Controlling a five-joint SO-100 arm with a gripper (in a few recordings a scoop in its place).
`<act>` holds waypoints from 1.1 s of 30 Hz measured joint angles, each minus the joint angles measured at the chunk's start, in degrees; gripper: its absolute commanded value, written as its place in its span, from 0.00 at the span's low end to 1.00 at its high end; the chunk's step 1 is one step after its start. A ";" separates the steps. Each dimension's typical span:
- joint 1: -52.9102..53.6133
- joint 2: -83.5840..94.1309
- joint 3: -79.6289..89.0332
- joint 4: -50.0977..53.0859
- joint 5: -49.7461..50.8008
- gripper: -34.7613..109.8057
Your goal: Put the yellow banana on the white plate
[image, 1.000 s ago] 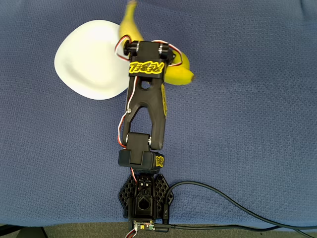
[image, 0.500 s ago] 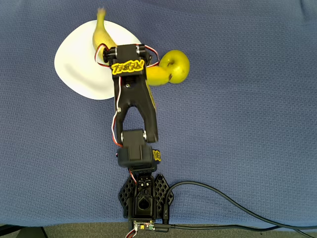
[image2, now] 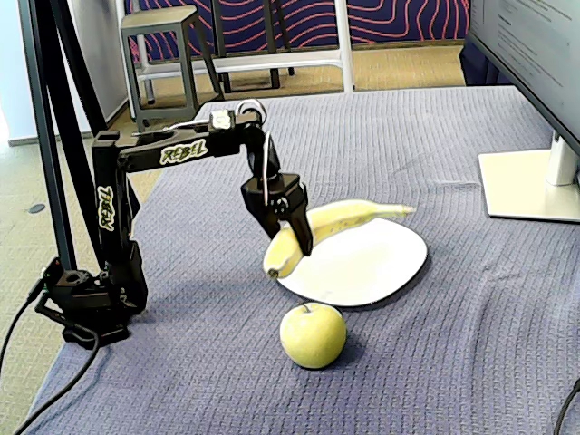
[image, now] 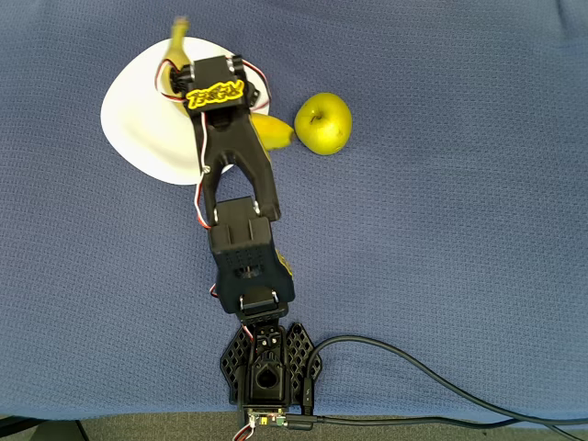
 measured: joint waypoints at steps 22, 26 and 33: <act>-5.80 -15.91 -11.78 1.32 3.34 0.24; -7.03 -18.11 -13.62 1.23 0.53 0.24; -7.03 -19.16 -15.91 1.23 -2.72 0.24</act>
